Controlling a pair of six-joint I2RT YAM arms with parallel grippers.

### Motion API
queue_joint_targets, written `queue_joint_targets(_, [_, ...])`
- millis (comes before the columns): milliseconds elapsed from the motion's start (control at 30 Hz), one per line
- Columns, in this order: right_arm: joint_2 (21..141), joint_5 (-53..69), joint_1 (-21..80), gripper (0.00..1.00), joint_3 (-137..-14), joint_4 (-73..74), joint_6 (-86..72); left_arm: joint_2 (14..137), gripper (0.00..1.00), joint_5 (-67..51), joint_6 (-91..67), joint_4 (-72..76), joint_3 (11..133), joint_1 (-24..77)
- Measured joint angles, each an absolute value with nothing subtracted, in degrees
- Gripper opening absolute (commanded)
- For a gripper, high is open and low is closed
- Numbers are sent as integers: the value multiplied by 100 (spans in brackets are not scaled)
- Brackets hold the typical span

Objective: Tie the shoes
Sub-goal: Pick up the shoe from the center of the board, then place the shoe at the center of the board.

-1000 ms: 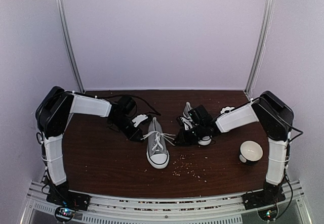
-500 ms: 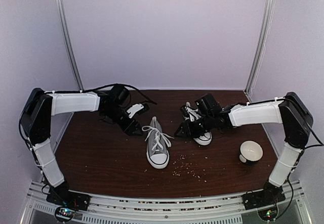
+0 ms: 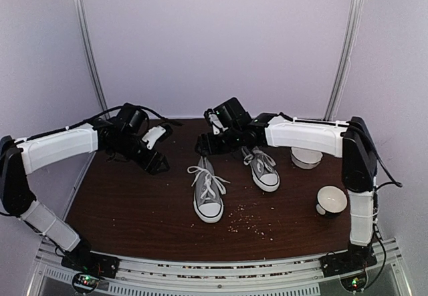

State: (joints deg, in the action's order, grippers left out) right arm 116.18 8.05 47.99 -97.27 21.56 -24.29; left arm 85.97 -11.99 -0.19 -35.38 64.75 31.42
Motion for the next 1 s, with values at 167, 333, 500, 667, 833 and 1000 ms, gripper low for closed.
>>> queue_joint_targets(167, [12650, 71, 4993, 78, -10809, 2379, -2526, 8079, 63, -906, -311, -3262, 6211, 3083])
queue_joint_targets(333, [13181, -191, 5052, 45, -10969, 2580, -2534, 8023, 64, -873, -419, -3199, 5979, 3085])
queue_joint_targets(500, [13428, -386, 5094, 0, -11069, 2788, -2471, 8049, 68, -895, -467, -3107, 5961, 3085])
queue_joint_targets(667, [13434, -482, 5118, 0, -11229, 2875, -2080, 8112, 67, -906, -471, -3098, 5961, 3085])
queue_joint_targets(833, [13491, -663, 4954, 0, -11579, 3122, -1616, 8112, 67, -904, -471, -3083, 5961, 3085])
queue_joint_targets(1000, [13533, -797, 4587, 0, -11891, 3251, -1334, 8112, 67, -904, -471, -3085, 5959, 3085])
